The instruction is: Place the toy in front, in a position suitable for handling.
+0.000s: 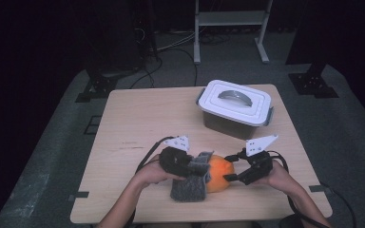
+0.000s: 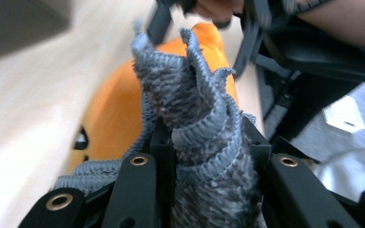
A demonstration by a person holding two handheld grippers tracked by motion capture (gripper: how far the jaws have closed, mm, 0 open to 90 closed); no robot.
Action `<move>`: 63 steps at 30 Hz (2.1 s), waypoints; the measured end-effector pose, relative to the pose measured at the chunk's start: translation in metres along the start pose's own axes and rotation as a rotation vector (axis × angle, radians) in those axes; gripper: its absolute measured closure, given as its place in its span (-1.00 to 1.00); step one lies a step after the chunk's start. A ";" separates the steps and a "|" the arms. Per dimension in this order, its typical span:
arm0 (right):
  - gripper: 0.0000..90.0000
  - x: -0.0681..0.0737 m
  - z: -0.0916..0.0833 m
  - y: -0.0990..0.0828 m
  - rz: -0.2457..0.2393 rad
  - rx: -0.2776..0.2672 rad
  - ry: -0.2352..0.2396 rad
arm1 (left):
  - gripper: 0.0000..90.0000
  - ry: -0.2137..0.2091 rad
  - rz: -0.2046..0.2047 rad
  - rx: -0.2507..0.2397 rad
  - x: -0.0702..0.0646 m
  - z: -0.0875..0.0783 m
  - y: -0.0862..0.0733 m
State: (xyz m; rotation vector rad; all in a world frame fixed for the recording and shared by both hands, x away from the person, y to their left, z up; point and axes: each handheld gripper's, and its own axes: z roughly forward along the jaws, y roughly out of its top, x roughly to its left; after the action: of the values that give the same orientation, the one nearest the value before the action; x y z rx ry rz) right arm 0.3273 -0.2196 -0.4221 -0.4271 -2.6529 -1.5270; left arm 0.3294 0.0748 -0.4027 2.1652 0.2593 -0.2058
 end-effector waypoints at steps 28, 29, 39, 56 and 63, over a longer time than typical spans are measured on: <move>-0.36 0.007 0.039 0.012 0.121 0.007 0.035 | 0.45 -0.005 -0.035 -0.065 -0.007 -0.027 -0.027; -0.30 0.007 0.042 0.008 0.128 0.005 0.050 | 0.45 0.009 -0.037 -0.071 -0.006 -0.032 -0.028; 0.49 0.023 0.038 0.005 -0.061 -0.039 0.016 | 0.44 0.107 -0.067 -0.130 0.003 -0.064 -0.031; 0.43 0.007 0.046 0.017 -0.219 -0.077 0.056 | 0.40 0.432 -0.205 -0.042 0.021 -0.128 -0.078; 0.05 0.009 0.034 0.014 -0.214 -0.034 0.078 | 0.40 0.462 -0.273 -0.050 0.020 -0.141 -0.100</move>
State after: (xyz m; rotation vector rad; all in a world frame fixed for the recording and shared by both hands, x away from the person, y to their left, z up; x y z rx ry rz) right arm 0.3252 -0.1816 -0.4264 -0.0844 -2.6880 -1.6094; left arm 0.3299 0.2492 -0.4063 2.0993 0.8153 0.1529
